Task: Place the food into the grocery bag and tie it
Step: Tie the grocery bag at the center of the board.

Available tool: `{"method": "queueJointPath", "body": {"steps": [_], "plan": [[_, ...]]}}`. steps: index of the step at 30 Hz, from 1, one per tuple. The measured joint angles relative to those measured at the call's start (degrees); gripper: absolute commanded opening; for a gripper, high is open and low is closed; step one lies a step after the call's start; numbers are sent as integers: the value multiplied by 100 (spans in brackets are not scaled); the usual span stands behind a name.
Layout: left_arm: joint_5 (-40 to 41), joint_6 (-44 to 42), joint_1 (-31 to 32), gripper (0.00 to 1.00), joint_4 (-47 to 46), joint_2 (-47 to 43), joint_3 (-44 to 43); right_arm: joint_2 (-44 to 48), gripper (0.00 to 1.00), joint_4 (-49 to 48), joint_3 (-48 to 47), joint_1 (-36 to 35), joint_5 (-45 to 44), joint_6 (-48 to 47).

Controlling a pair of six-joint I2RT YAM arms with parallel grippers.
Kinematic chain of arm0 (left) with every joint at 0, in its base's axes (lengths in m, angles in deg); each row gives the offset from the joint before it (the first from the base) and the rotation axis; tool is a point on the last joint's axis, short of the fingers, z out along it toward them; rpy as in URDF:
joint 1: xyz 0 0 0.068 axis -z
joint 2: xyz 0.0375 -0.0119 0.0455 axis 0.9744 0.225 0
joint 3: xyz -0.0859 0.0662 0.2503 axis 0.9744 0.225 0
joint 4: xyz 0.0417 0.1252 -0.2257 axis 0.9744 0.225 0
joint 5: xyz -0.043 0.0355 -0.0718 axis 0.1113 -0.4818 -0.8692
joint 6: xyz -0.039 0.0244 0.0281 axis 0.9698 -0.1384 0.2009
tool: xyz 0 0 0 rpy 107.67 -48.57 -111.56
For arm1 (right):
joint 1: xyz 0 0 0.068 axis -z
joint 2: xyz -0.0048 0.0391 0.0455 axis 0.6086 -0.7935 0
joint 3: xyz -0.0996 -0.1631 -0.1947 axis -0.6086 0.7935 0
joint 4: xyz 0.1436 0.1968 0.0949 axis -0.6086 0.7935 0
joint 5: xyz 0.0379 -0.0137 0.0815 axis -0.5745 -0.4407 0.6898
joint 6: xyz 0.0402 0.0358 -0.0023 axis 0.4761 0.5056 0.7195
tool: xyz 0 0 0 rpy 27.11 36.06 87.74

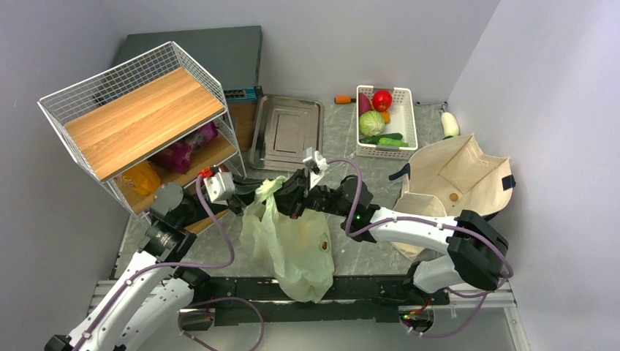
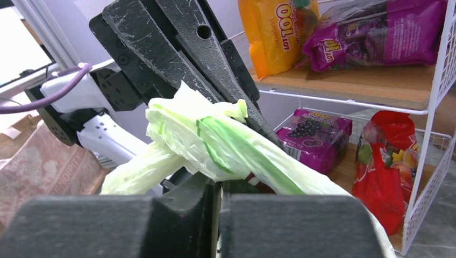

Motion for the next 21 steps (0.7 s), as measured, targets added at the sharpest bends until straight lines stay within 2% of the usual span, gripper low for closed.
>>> {"method": "queueJointPath", "body": {"steps": [7,11,15,21], "plan": [[17,-7,-7,0,9,-11,0,153,0,129,96,-33,-426,271],[103,0,-7,0,101,-35,0,601,0,673,136,-83,-863,302],[398,170,-4,0,214,-39,0,1027,0,1943,-205,-304,-1650,208],[1021,527,-4,0,267,-57,-2,1071,0,4135,-1167,-455,-2747,267]]}}
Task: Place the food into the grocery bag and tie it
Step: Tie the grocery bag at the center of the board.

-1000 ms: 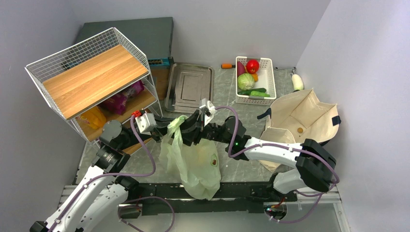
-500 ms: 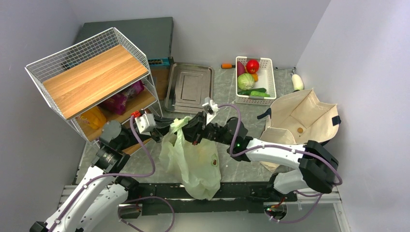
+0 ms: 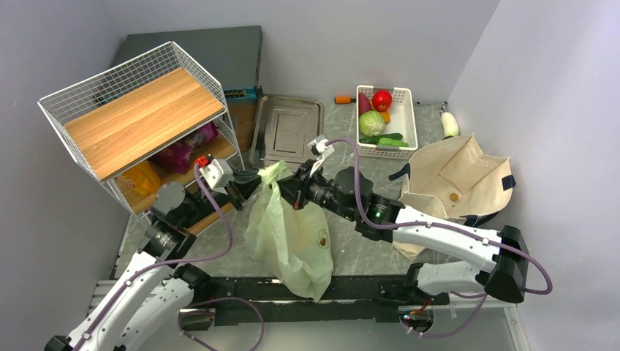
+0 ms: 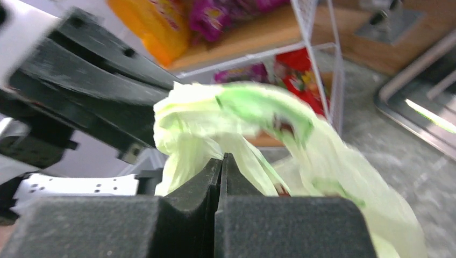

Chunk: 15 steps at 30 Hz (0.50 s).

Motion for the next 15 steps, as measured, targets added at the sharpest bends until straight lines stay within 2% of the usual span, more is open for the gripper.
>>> {"method": "queueJointPath", "body": {"steps": [9,15], "plan": [[1084,345,7,0,142,-225,0,245,0,1980,-140,-72,-1019,260],[1259,466,52,0,157,-315,0,809,0,2426,-146,-90,-1591,240]]}}
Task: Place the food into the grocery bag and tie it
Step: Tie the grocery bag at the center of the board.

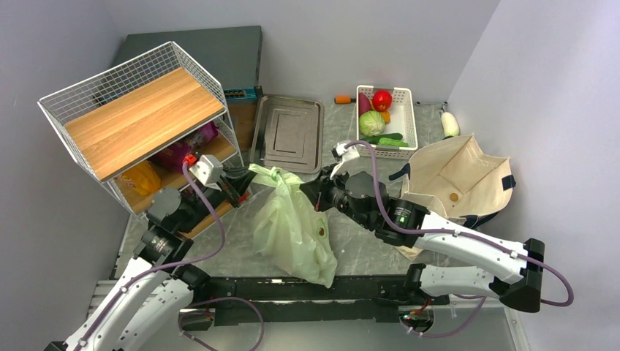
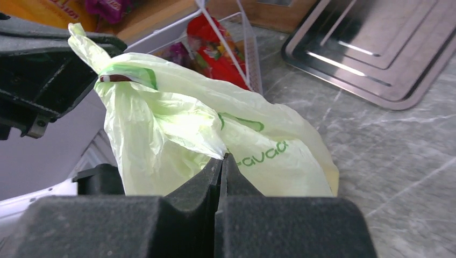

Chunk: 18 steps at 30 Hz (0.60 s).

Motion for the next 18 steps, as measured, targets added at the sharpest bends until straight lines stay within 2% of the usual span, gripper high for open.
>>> {"method": "queueJointPath", "body": {"steps": [8,18], "plan": [[273,52,310,0,369,146,0,4,0,555,-286,-11,-833,-420],[1207,11,1016,0,737,369,-11,133,0,769,-463,-33,-1368,-975]]}}
